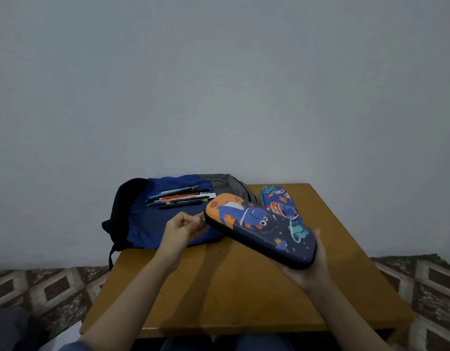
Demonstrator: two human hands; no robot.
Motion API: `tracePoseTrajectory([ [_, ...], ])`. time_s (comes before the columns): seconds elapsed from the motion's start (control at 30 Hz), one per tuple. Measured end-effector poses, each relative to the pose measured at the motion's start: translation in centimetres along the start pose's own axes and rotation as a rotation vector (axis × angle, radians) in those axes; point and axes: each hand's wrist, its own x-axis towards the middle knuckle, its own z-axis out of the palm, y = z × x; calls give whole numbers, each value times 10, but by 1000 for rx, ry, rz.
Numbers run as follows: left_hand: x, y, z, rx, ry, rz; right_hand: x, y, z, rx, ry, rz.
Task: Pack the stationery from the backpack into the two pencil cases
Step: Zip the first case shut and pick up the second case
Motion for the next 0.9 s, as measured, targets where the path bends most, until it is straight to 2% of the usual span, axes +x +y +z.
tracePoseTrajectory([
  [0.17, -16, -15, 23, 219, 96, 148, 0, 13, 21, 284, 106, -34],
  [0.23, -25, -21, 33, 310, 108, 189, -3, 17, 33, 307, 110, -30],
  [0.4, -55, -35, 54, 530, 59, 354, 7, 25, 45, 91, 246, -58],
  [0.53, -51, -40, 46, 585, 111, 321, 8, 25, 36, -68, 298, -21],
  [0.7, -41, -36, 33, 609, 135, 238, 8, 21, 27, -213, 288, 18],
  [0.8, -27, -32, 22, 572, 194, 215, 4, 17, 28, -339, 230, 60],
  [0.9, -16, -27, 15, 573, 176, 203, 4, 15, 30, -480, 168, 98],
])
